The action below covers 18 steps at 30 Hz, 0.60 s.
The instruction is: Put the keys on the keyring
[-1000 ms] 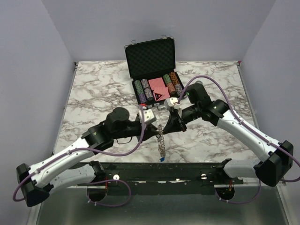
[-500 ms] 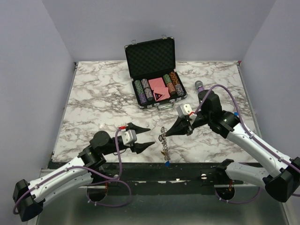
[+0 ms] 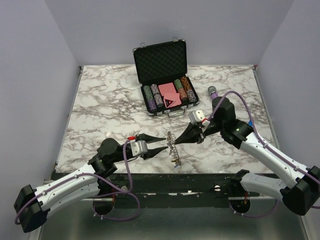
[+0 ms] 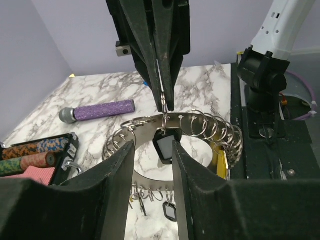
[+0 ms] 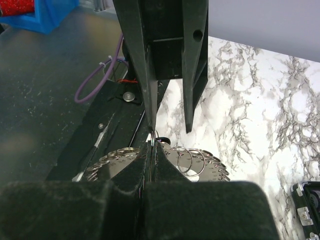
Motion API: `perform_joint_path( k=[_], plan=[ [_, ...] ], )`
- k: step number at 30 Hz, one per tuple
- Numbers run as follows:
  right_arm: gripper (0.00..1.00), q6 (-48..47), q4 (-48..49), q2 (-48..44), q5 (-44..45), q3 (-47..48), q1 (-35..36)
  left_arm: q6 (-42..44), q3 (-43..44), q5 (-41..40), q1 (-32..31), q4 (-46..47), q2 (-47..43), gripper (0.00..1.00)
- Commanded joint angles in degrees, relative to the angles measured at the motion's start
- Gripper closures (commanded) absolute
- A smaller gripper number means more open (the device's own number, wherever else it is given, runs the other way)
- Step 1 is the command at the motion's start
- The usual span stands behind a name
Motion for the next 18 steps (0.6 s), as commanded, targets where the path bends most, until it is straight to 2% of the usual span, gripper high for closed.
perform_joint_path(
  k=[1, 14, 18],
  plan=[
    [1.00, 3.10, 5.61, 0.01, -1.83, -0.51, -0.12, -0.86, 1.60, 4.14, 0.13, 3.65, 1.87, 0.59],
    [1.00, 6.35, 8.77, -0.35, -1.38, -1.83, -0.39, -1.82, 2.22, 5.55, 0.13, 4.62, 2.49, 0.62],
    [1.00, 6.79, 8.86, -0.35, -1.21, -1.92, -0.47, -2.09, 2.66, 6.34, 0.04, 4.62, 3.19, 0.68]
  ],
)
